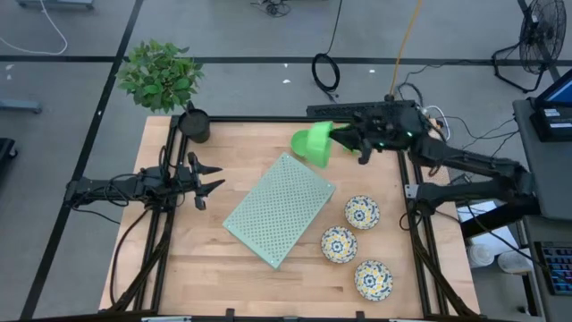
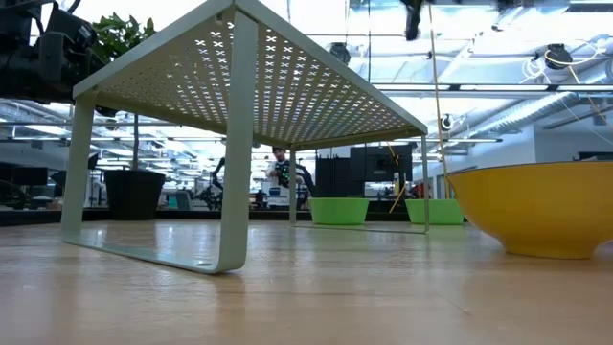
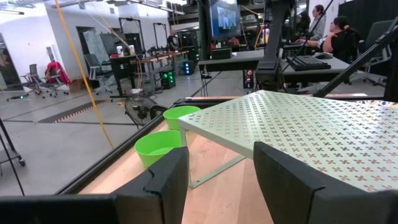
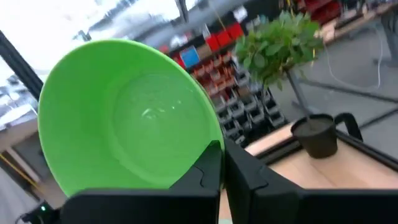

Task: Pick & Place Mini bowls
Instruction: Put the bottom green bowl on the shelf

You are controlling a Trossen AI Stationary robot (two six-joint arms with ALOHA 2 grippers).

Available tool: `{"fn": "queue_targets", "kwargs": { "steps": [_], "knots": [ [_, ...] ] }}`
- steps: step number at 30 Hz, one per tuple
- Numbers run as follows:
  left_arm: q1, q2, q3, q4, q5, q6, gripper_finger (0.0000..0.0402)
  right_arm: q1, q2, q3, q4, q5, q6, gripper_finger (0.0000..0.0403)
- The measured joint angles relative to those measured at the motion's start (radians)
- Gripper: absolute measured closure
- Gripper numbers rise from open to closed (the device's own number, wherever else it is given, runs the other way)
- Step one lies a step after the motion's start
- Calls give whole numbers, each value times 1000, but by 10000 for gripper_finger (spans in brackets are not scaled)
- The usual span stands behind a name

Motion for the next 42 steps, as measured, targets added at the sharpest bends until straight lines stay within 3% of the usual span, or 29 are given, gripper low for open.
{"fn": "queue_targets", "kwargs": {
  "steps": [8, 13, 19, 28, 38, 42],
  "knots": [
    [0, 0, 0, 0, 0, 0, 220, 28, 317, 626, -482, 11, -148, 403],
    [0, 0, 0, 0, 0, 0, 220, 43, 484, 1018, -731, 96, -240, 403],
    [0, 0, 0, 0, 0, 0, 220, 44, 613, 1319, -893, 232, -289, 403],
    [0, 0, 0, 0, 0, 0, 220, 54, 647, 1311, -1075, 241, -311, 403],
    [0, 0, 0, 0, 0, 0, 220, 53, 666, 1173, -1249, 240, -228, 403],
    [0, 0, 0, 0, 0, 0, 220, 52, 671, 1078, -1268, 179, -184, 403]
  ]
}}
